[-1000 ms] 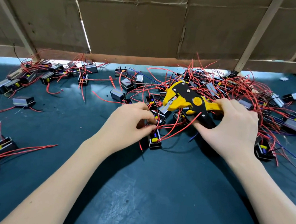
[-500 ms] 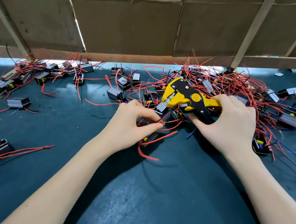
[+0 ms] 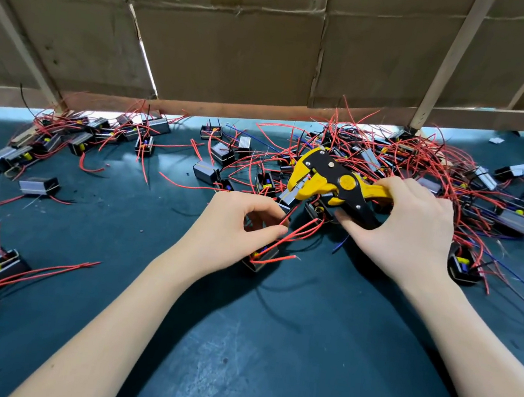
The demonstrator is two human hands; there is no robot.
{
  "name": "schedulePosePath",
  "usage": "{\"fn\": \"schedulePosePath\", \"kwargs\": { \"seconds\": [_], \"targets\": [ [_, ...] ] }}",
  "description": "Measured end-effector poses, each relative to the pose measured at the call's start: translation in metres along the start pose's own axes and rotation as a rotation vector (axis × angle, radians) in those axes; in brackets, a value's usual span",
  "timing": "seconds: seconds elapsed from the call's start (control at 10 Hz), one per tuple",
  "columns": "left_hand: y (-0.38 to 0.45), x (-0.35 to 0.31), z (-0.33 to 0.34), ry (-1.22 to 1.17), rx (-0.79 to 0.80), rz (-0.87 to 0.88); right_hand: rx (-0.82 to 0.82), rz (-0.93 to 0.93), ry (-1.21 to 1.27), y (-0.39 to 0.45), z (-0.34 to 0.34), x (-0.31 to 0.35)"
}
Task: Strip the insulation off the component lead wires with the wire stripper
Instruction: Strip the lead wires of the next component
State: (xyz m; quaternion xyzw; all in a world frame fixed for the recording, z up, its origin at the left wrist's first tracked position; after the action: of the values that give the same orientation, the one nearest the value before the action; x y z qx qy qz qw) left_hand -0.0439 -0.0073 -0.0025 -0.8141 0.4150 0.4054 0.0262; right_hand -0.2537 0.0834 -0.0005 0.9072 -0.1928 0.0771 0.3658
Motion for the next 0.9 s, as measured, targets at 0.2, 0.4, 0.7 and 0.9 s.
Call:
{"fn": "schedulePosePath", "kwargs": {
  "seconds": [0.2, 0.4, 0.7, 0.9],
  "targets": [
    [-0.0015, -0.0021, 0.0026, 0.089, 0.007, 0.041, -0.008, -0.005, -0.009, -0.0006, 0.0012, 0.0012],
    [-0.0014, -0.0012, 0.0013, 0.085, -0.014, 0.042, 0.003, -0.007, -0.005, -0.0009, 0.0023, 0.0002],
    [-0.001, -0.0022, 0.0026, 0.097, -0.009, 0.05, 0.013, -0.004, -0.024, -0.0007, 0.0037, -0.0006],
    [-0.0004, -0.0046, 0.0005, 0.129, -0.044, 0.075, 0.012, 0.001, -0.029, -0.0004, 0.0034, -0.0008]
  ]
}}
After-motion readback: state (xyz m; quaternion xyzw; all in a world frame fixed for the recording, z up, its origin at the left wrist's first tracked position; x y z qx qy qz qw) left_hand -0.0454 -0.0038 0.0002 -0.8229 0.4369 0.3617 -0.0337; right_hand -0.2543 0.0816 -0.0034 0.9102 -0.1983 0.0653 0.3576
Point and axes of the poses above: each hand's wrist, its own y-axis towards the middle knuckle, its own z-axis out of the palm, x = y × z, the point moved 5 cm from there along y, towards the middle knuckle, and after that the axes turned 1 degree about y, right-handed, at the moved point
